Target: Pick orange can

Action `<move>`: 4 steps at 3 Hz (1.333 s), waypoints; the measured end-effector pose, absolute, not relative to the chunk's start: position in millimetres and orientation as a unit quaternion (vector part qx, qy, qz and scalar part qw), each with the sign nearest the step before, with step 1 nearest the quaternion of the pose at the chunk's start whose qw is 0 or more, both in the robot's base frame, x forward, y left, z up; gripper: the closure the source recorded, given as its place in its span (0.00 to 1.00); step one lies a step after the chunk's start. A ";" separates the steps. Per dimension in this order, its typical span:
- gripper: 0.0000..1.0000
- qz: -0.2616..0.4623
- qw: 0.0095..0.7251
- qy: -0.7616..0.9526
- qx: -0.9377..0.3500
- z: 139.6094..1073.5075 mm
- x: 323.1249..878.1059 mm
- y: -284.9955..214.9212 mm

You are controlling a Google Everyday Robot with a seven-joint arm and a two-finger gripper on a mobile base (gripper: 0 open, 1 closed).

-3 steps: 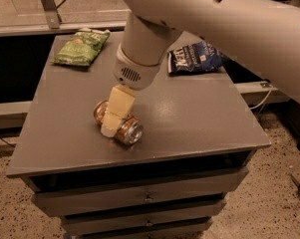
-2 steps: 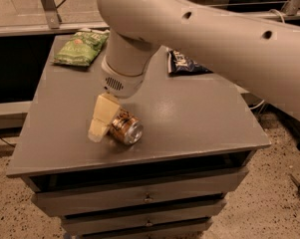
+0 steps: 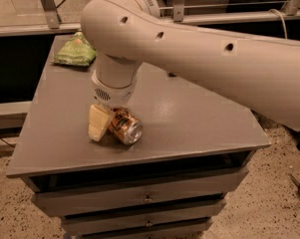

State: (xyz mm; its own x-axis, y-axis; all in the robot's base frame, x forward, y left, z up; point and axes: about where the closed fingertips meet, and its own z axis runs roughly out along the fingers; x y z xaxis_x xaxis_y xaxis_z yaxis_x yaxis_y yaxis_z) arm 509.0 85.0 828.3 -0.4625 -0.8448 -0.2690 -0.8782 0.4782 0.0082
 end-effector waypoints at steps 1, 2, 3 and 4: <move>0.61 0.078 0.138 0.852 -0.498 841.3 522.9 94.8; 0.84 0.095 0.169 0.839 -0.508 864.3 536.1 104.4; 1.00 0.152 0.215 0.815 -0.516 883.9 552.6 120.7; 1.00 0.295 0.322 0.754 -0.491 927.2 580.2 120.0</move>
Offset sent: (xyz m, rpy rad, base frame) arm 0.0443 0.0298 0.0652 0.1672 -0.1222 0.0476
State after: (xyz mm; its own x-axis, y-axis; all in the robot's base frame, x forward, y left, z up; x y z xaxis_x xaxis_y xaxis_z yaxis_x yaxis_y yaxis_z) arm 580.2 120.0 927.2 -0.3104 -0.5504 -0.7750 -0.9305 0.3428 0.1292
